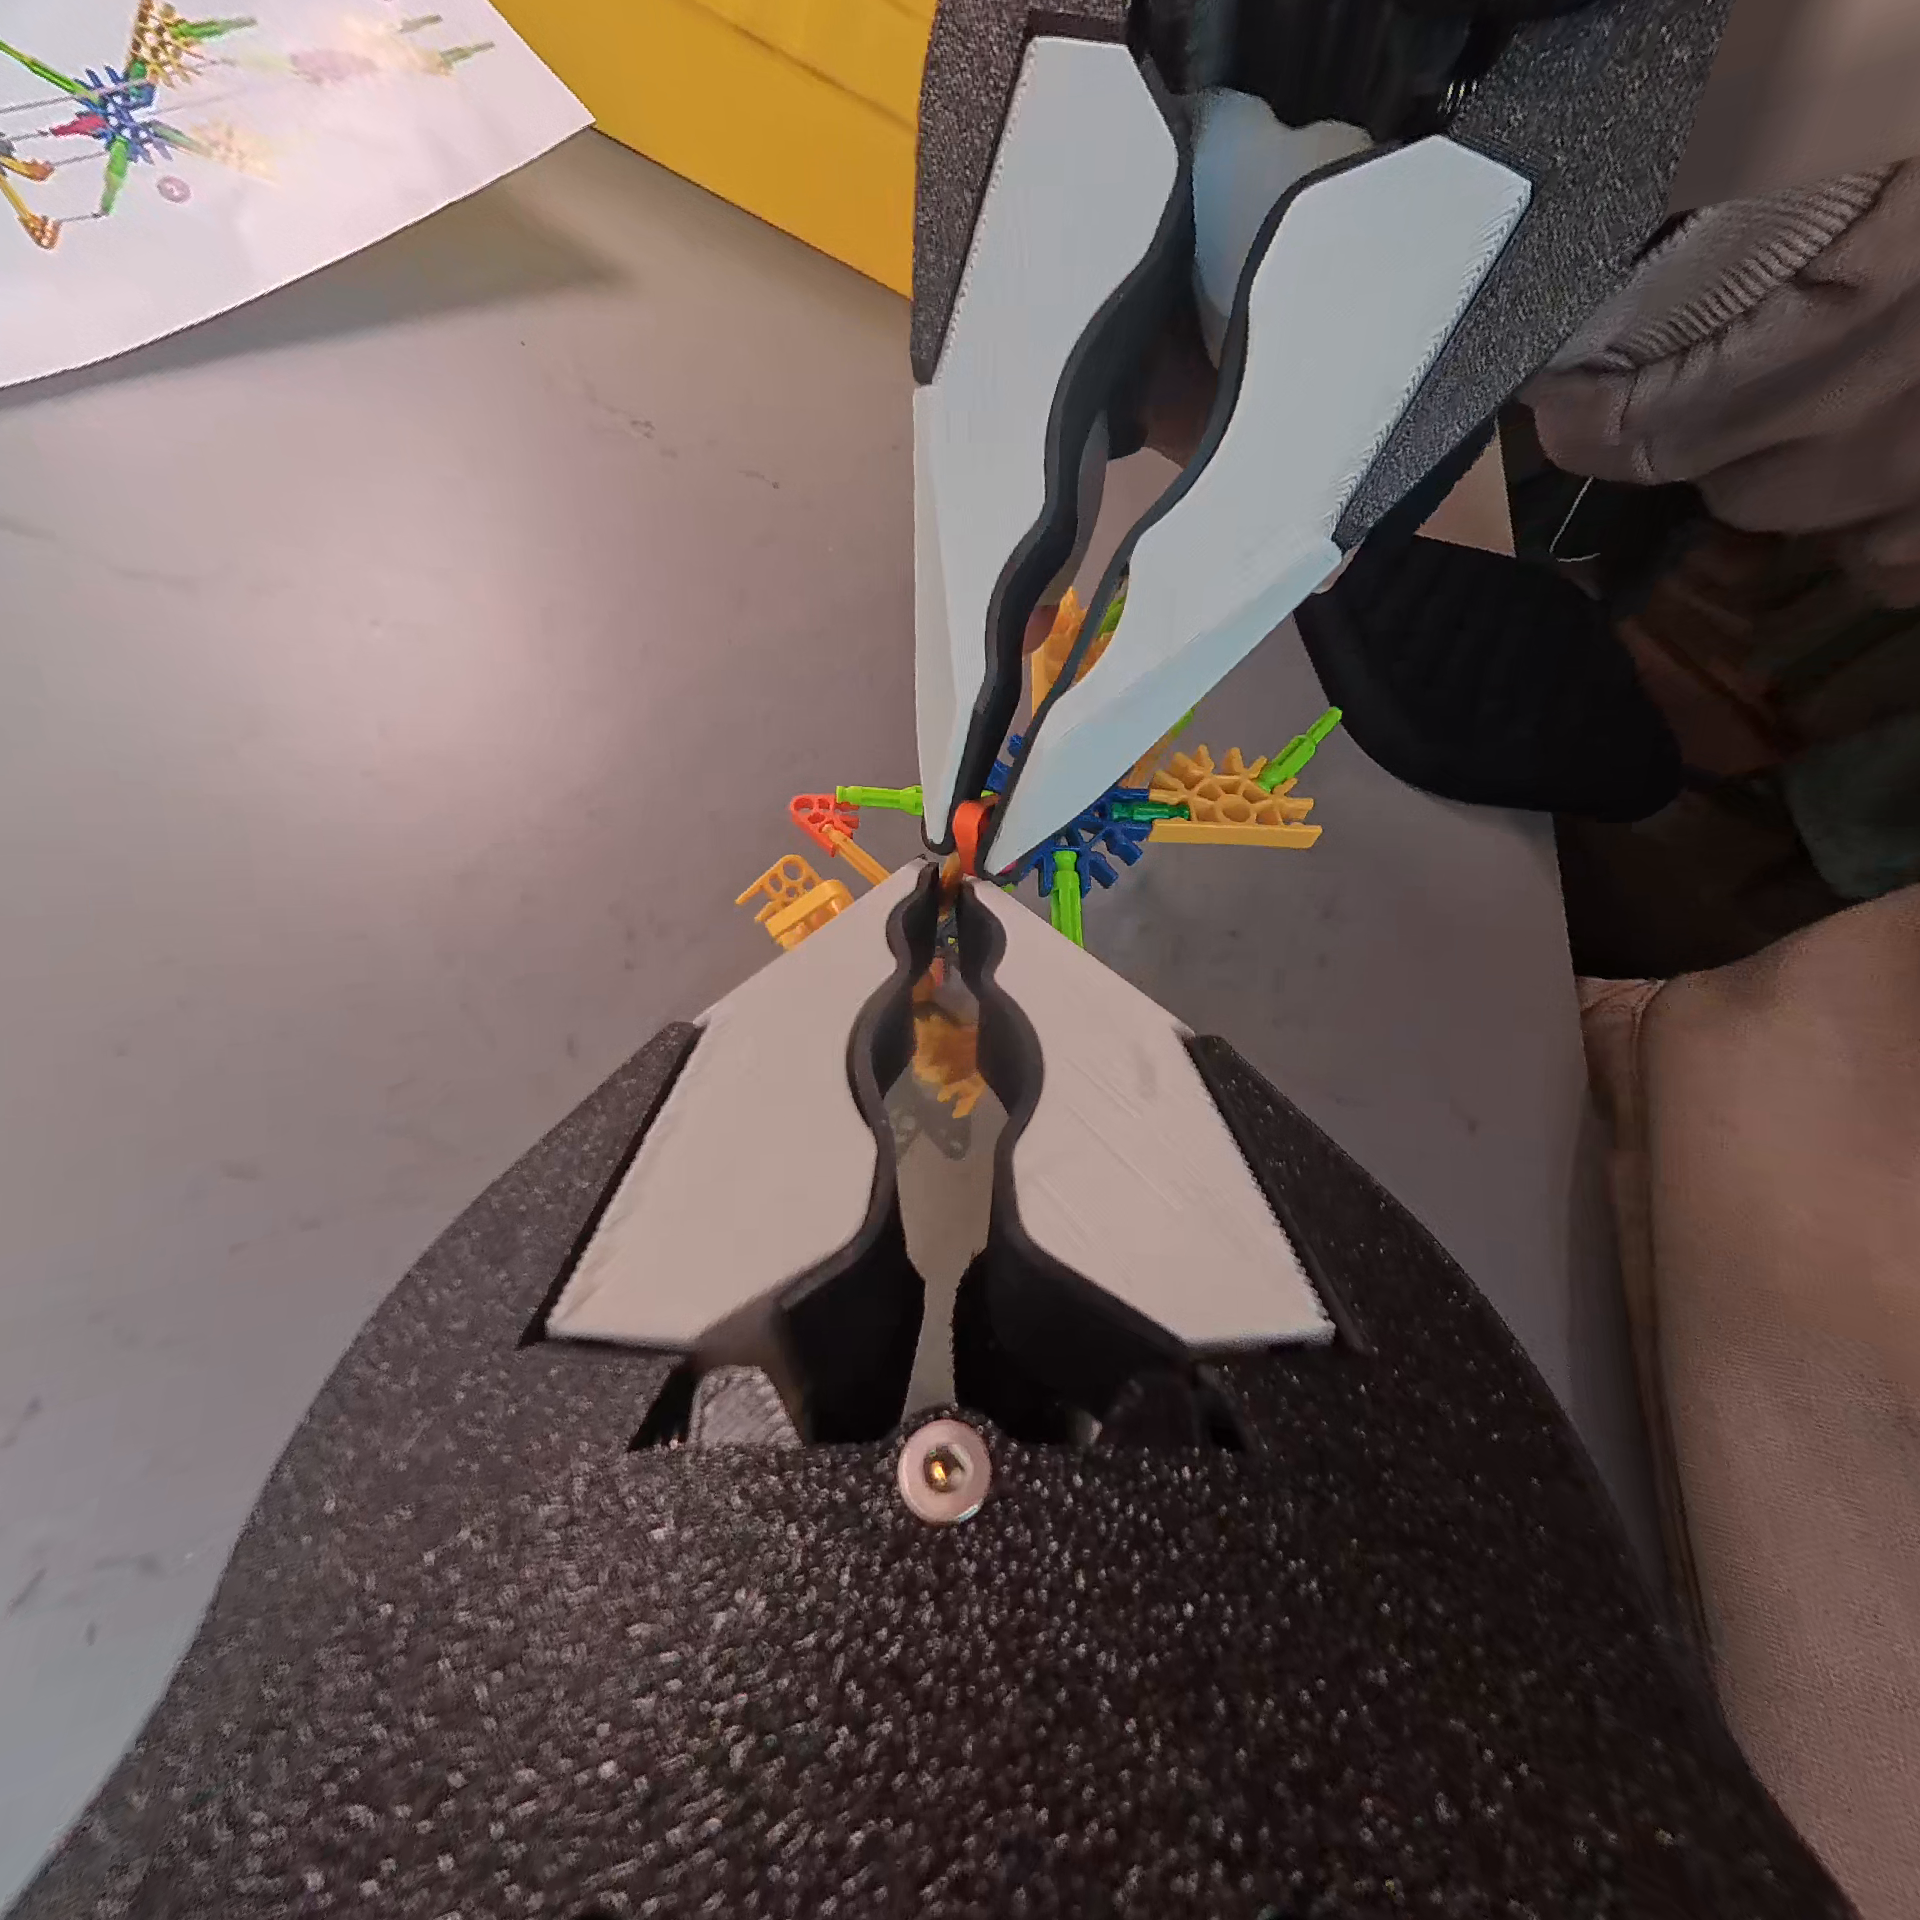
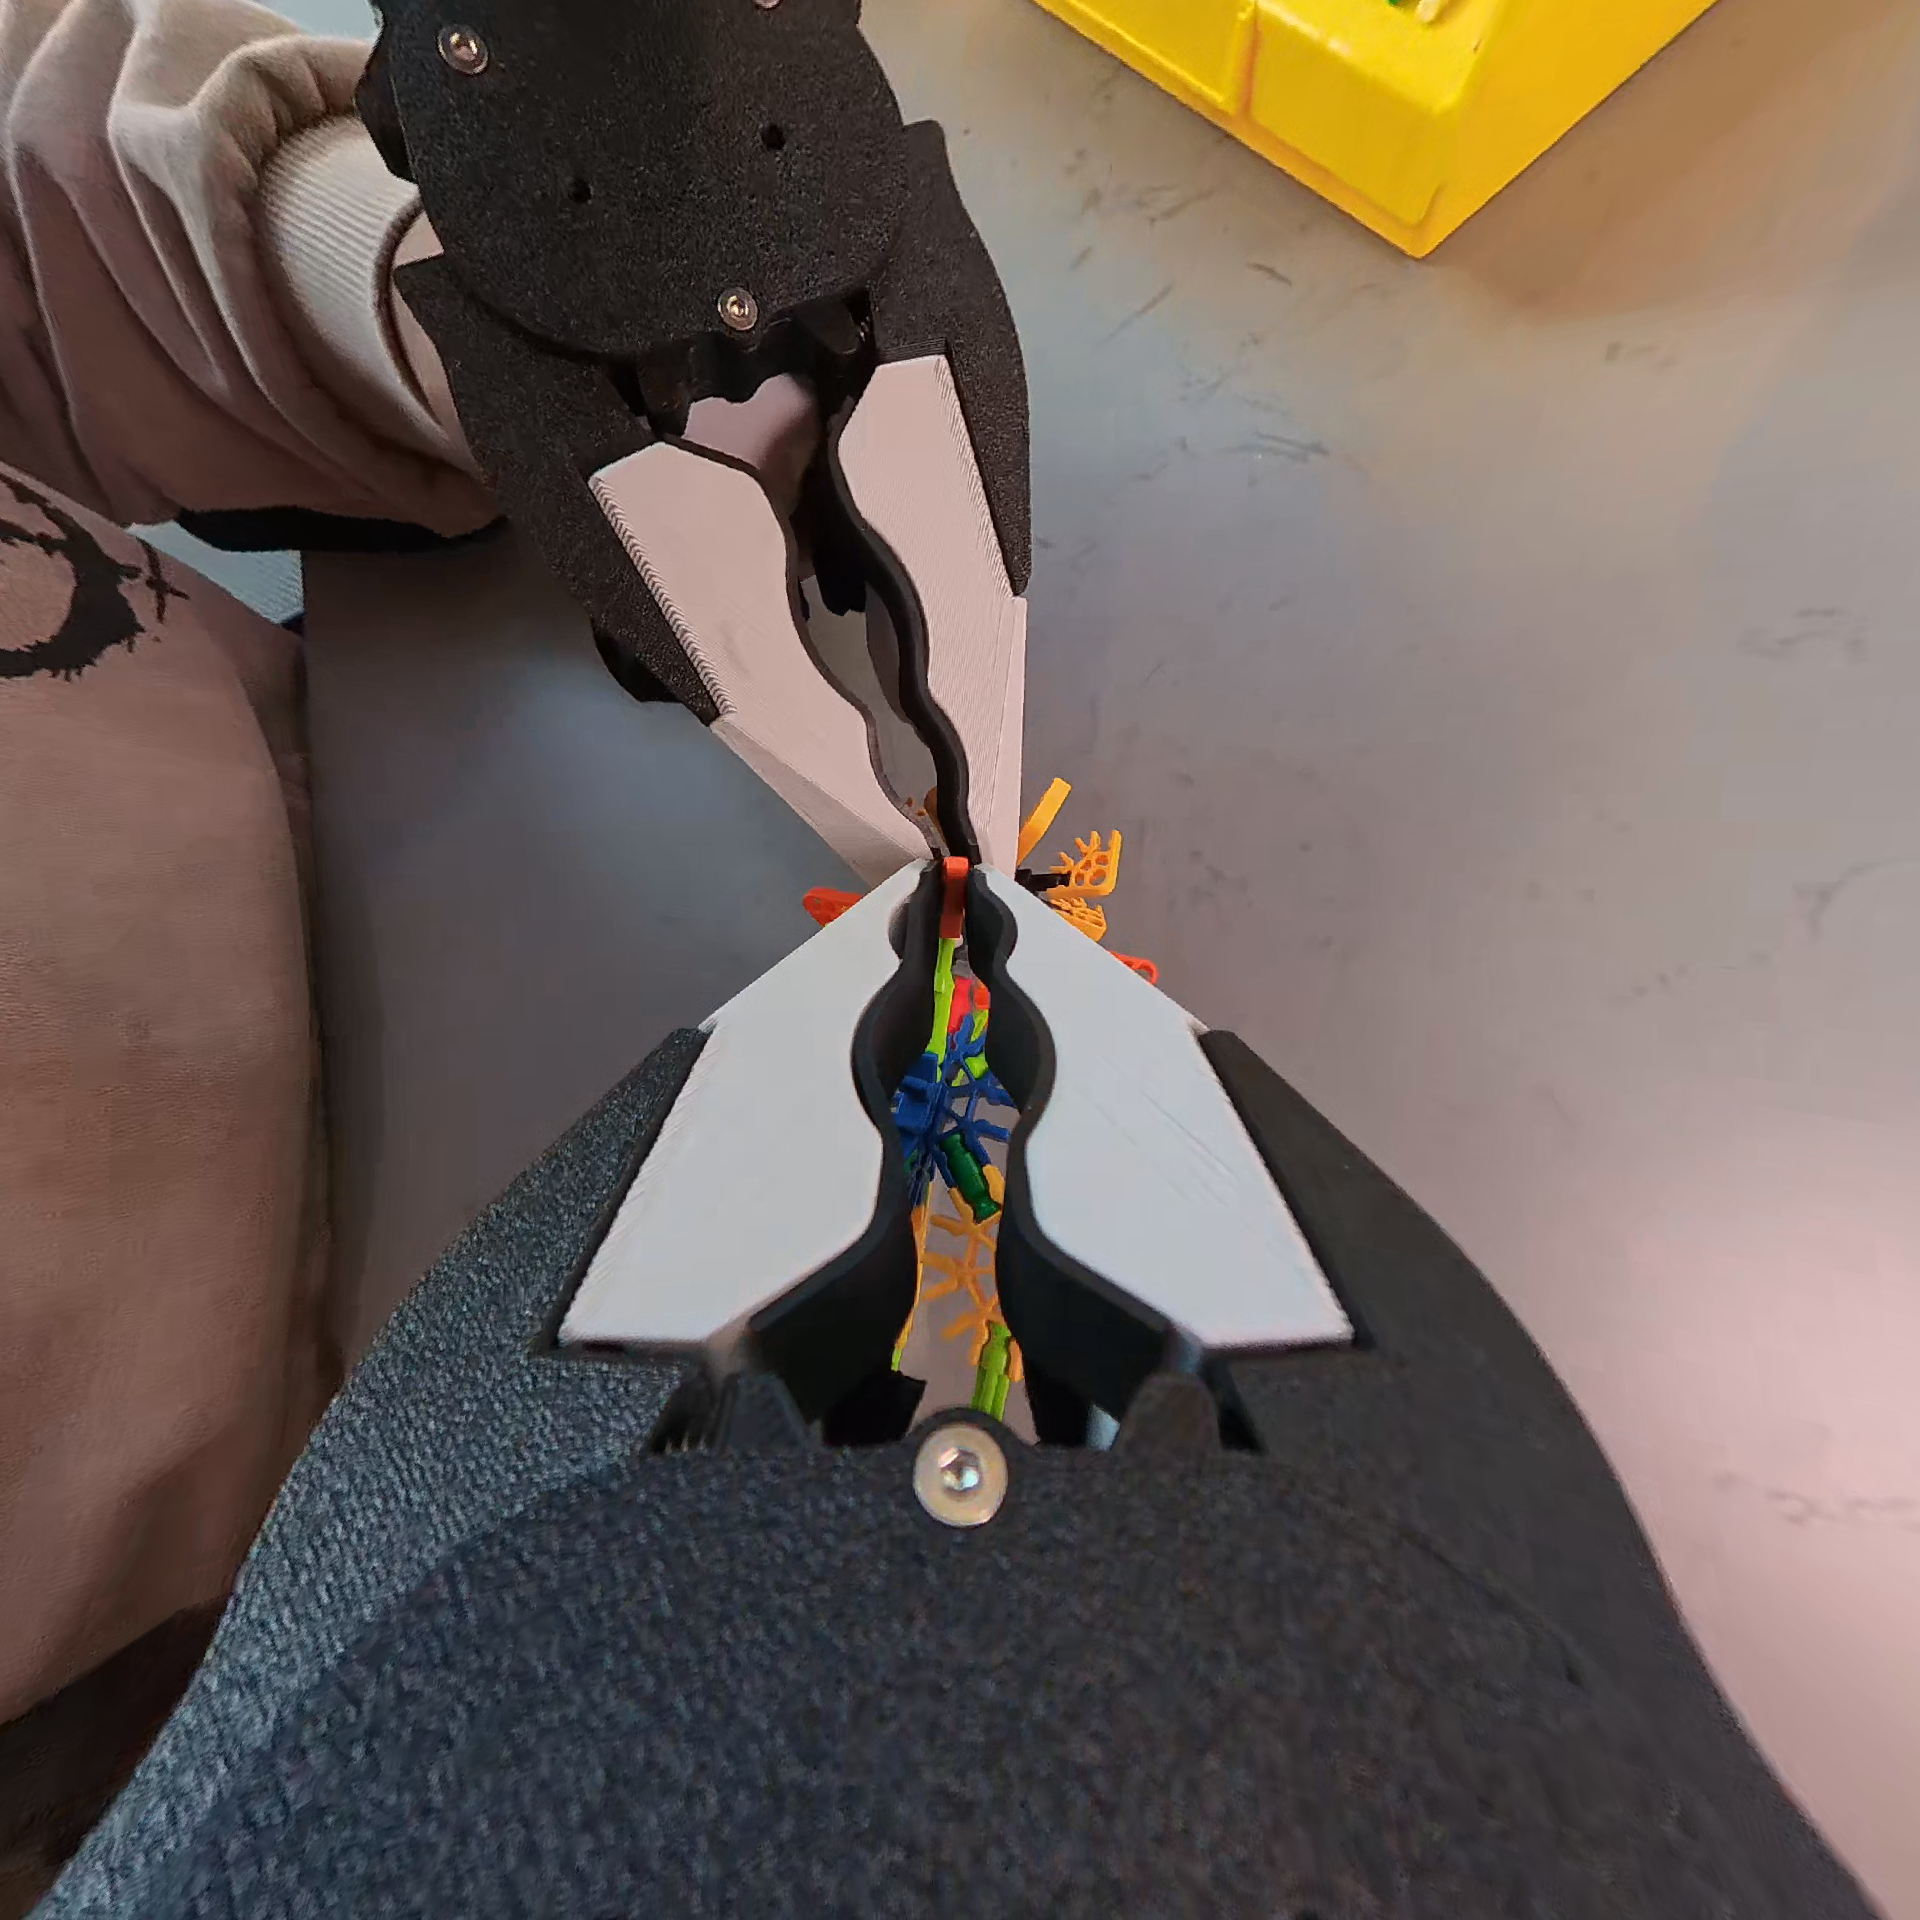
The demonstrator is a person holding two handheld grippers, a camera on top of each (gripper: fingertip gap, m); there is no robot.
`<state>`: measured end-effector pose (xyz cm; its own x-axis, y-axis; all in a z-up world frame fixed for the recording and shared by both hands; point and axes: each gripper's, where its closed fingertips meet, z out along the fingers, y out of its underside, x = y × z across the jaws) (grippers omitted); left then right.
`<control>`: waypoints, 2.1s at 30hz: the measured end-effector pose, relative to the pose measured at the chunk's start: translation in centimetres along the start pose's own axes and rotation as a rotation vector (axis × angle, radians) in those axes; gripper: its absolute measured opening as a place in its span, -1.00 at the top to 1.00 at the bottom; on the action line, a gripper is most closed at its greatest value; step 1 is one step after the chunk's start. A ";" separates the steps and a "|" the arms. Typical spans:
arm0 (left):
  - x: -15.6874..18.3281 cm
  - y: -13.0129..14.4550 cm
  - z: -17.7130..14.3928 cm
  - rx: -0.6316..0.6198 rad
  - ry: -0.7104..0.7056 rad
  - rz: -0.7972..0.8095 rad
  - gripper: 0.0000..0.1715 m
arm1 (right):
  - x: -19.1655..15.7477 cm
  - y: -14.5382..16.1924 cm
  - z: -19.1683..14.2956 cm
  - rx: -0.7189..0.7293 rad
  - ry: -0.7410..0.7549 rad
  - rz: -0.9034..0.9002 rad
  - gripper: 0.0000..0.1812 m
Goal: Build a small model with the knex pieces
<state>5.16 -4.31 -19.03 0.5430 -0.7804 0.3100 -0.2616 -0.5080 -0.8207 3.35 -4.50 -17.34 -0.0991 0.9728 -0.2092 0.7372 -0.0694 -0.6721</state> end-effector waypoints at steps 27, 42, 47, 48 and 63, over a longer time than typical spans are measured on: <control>1.0 -0.6 0.1 0.052 0.064 -0.063 0.95 | -0.9 -1.0 -3.0 0.221 0.003 0.012 0.62; -2.4 -0.9 -2.2 0.129 0.309 -0.520 0.96 | 2.5 3.9 -6.3 0.273 0.487 -0.200 0.21; -3.1 -0.6 -2.7 0.088 0.411 -0.537 0.70 | 3.6 3.0 -3.8 0.197 0.540 -0.411 0.31; -3.5 -0.7 -3.1 0.091 0.400 -0.519 0.63 | 4.1 2.7 -3.2 0.172 0.547 -0.442 0.31; -5.0 -0.7 -6.7 0.079 0.043 -0.004 0.64 | 6.4 1.8 -1.6 -0.284 0.181 -0.225 0.95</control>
<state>-2.70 -2.50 -16.77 0.5088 -0.7944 0.3317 -0.1948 -0.4816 -0.8545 5.12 1.96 -18.80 -0.1783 0.9817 0.0664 0.8685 0.1887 -0.4583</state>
